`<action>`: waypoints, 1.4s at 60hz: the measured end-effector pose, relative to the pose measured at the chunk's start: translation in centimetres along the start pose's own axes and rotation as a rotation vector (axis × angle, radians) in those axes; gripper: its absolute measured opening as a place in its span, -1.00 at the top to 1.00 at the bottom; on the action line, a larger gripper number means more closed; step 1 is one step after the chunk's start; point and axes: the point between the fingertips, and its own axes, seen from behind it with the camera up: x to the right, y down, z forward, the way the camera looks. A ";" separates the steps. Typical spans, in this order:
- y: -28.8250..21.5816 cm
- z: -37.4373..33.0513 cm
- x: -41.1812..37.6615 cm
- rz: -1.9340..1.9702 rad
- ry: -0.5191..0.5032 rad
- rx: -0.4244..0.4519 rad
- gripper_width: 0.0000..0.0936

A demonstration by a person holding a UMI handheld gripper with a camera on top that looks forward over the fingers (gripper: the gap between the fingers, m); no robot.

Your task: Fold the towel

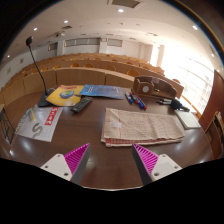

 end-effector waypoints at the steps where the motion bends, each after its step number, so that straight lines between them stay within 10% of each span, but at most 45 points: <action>1: -0.4 1.0 0.3 0.000 0.003 0.002 -0.81; 18: -3.5 14.2 1.0 -0.047 0.012 -0.022 -0.74; 27: -3.5 16.0 -0.1 -0.040 -0.030 -0.010 0.11; 31: -3.5 16.0 0.5 -0.081 -0.005 -0.013 0.83; 38: -3.4 15.7 0.6 -0.085 0.006 -0.020 0.91; 58: -11.4 4.3 -3.6 0.252 -0.383 0.092 0.91; 72: -10.3 8.9 8.7 0.304 -0.179 0.082 0.89; 84: -4.4 12.5 19.1 0.143 0.120 0.003 -0.54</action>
